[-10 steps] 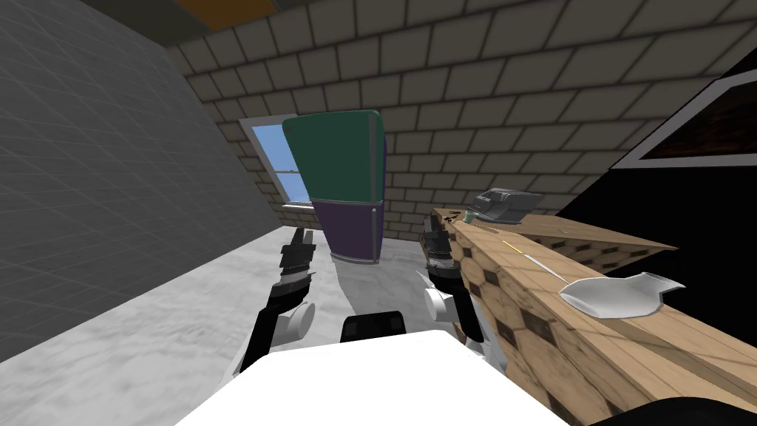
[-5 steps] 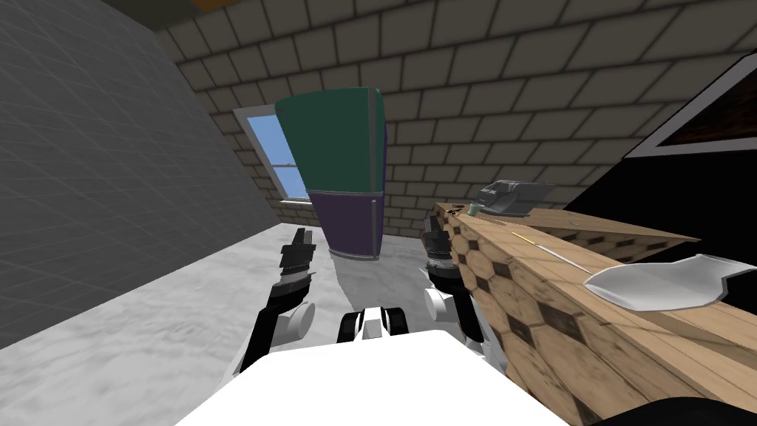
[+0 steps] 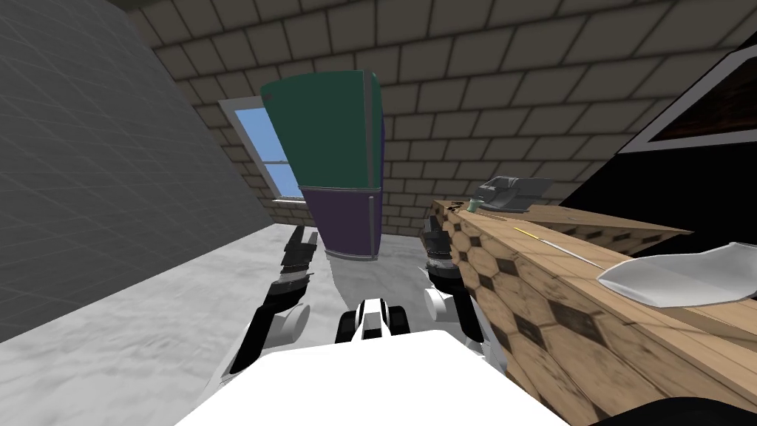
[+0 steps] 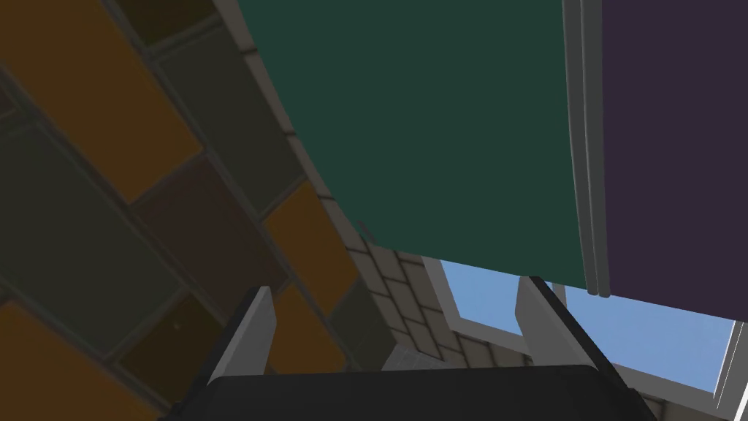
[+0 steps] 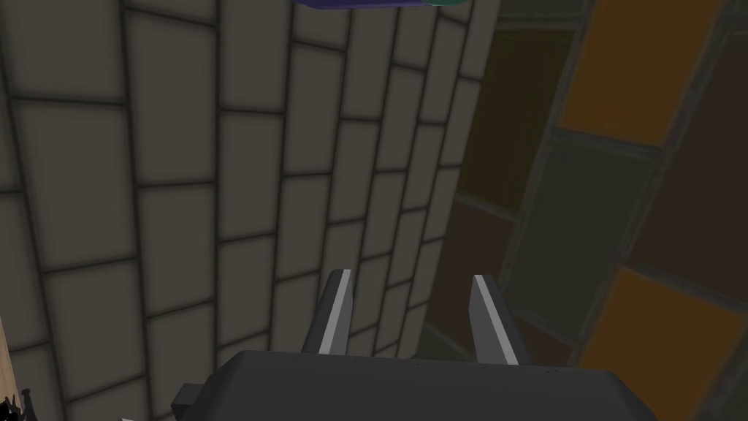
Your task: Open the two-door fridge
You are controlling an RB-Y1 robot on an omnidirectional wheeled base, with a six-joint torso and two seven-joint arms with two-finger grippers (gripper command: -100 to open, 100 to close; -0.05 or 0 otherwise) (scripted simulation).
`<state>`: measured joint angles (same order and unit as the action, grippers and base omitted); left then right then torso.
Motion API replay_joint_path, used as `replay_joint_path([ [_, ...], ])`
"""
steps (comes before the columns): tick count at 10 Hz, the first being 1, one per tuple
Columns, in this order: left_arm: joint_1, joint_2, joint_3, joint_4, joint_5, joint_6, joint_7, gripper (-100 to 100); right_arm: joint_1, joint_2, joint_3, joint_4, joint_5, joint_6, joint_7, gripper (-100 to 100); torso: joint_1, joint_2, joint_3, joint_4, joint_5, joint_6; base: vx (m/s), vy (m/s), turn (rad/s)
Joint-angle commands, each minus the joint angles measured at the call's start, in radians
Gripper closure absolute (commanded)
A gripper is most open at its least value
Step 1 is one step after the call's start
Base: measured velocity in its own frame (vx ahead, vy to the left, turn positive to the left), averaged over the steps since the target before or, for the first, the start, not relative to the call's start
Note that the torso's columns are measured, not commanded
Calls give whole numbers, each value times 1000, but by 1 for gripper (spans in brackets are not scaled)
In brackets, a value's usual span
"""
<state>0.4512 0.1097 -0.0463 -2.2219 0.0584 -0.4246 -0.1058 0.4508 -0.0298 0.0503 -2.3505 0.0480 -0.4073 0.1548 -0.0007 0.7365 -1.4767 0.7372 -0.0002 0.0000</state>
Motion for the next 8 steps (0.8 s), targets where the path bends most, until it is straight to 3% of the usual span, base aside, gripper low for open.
replay_joint_path([
  [1, -2, 46, 5, -18, -6, 64, 7, -100, 0, 0, 0, 0, 0, 0, 0, 0, 0, 1, 1, 1, 0, 0, 106, -31, -84],
  [8, -8, 176, 22, -101, -22, 262, 30, -100, 0, 0, 0, 0, 0, 0, 0, 0, -1, 2, 1, 1, 0, 0, 124, -30, -90],
])
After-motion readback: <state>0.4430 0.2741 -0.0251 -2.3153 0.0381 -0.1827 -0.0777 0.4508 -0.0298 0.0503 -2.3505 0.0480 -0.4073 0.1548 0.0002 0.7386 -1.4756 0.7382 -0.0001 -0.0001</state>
